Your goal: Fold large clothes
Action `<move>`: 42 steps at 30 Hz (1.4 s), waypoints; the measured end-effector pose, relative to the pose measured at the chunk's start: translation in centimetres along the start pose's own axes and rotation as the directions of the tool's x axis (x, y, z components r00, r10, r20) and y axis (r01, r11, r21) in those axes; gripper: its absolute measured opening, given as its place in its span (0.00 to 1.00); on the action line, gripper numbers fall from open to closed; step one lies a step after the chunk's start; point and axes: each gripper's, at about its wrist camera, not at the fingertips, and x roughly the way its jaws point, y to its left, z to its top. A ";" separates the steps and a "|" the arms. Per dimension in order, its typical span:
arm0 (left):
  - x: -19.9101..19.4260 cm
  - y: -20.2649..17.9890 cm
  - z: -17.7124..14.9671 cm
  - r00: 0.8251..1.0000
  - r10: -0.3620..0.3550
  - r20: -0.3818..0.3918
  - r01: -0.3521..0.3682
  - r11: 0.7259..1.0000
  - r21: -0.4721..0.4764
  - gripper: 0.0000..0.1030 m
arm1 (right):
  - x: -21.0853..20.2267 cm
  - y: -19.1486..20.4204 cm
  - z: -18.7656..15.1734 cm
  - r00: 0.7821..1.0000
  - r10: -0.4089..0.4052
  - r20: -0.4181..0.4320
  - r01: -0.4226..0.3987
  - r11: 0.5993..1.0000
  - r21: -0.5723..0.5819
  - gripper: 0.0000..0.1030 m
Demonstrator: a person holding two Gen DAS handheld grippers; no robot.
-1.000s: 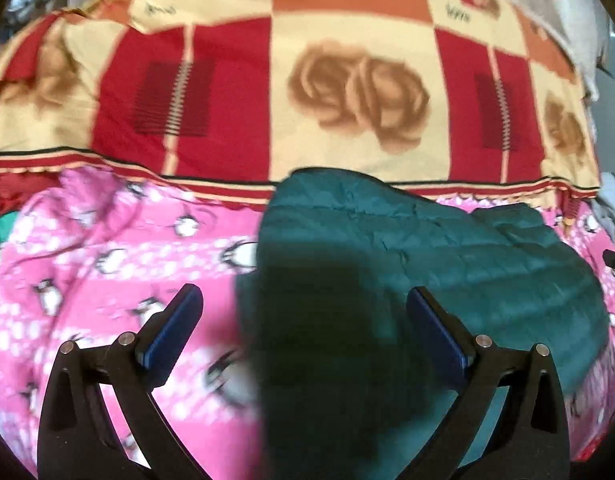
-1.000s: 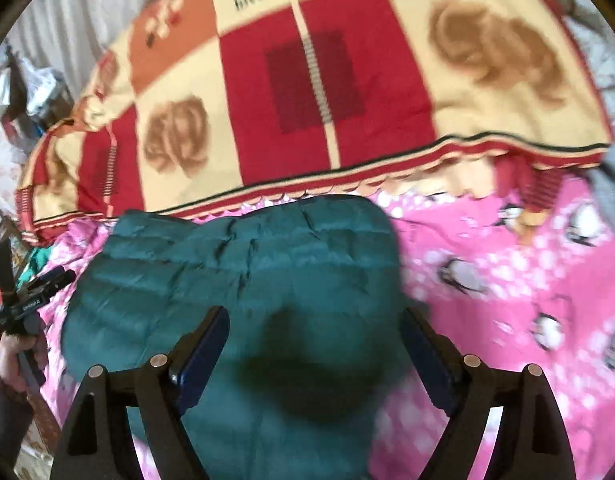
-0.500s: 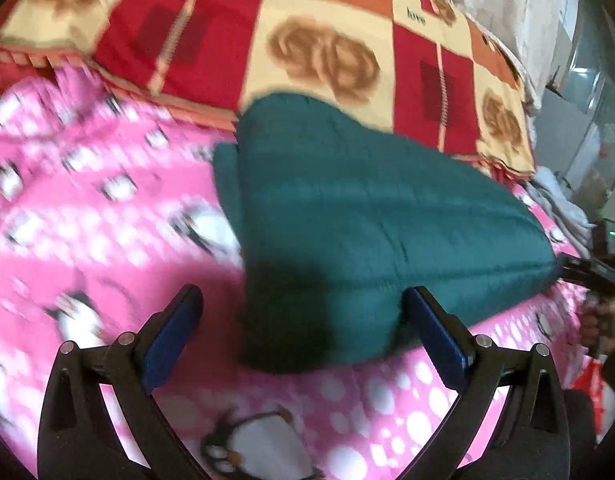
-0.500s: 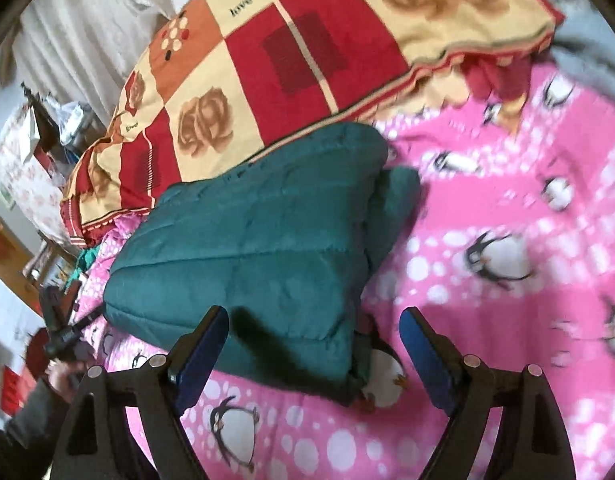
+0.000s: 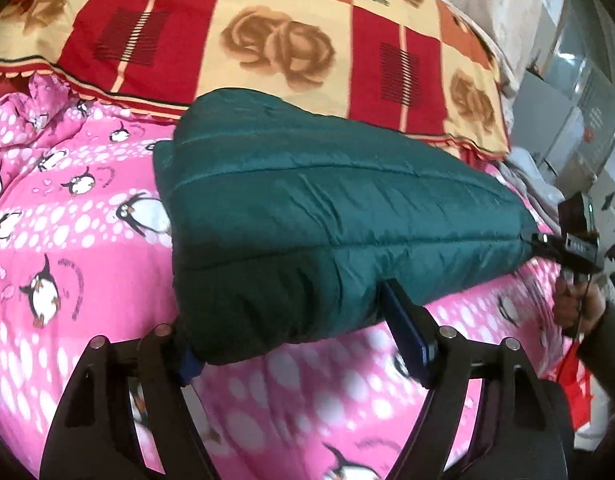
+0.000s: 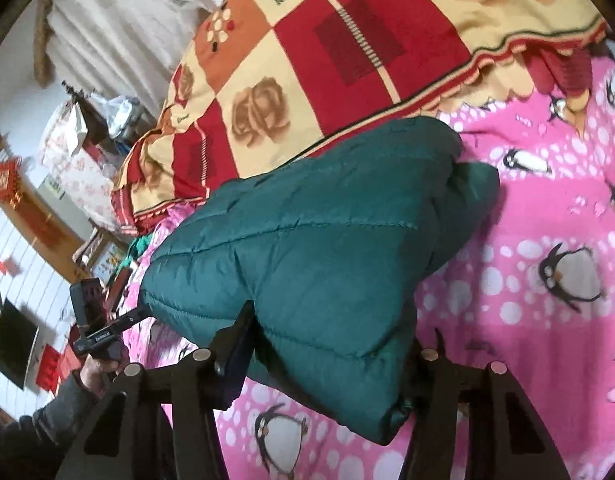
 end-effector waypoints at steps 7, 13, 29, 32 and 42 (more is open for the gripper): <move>-0.6 -1.0 -2.8 0.997 0.023 -0.075 -0.023 1.000 0.003 0.76 | -0.8 -1.6 -1.6 0.996 -0.059 -0.065 0.065 0.994 0.087 0.66; -4.6 -2.1 -2.8 0.992 0.125 -0.035 -0.126 0.991 -0.047 0.78 | -5.0 1.6 -3.4 0.970 -0.244 -0.021 0.244 0.961 0.128 0.69; -15.4 -12.9 -5.4 0.929 0.360 0.080 -0.356 0.932 -0.068 1.00 | -14.6 18.2 -10.8 0.866 -0.493 0.090 0.501 0.854 -0.143 0.71; -16.7 -14.1 -5.6 0.924 0.367 0.103 -0.365 0.930 -0.038 1.00 | -15.3 20.2 -11.8 0.861 -0.500 0.097 0.509 0.843 -0.175 0.71; -21.1 -18.0 -6.0 0.928 0.323 0.183 -0.328 0.945 -0.005 1.00 | -16.4 23.0 -13.6 0.867 -0.481 0.129 0.498 0.844 -0.199 0.71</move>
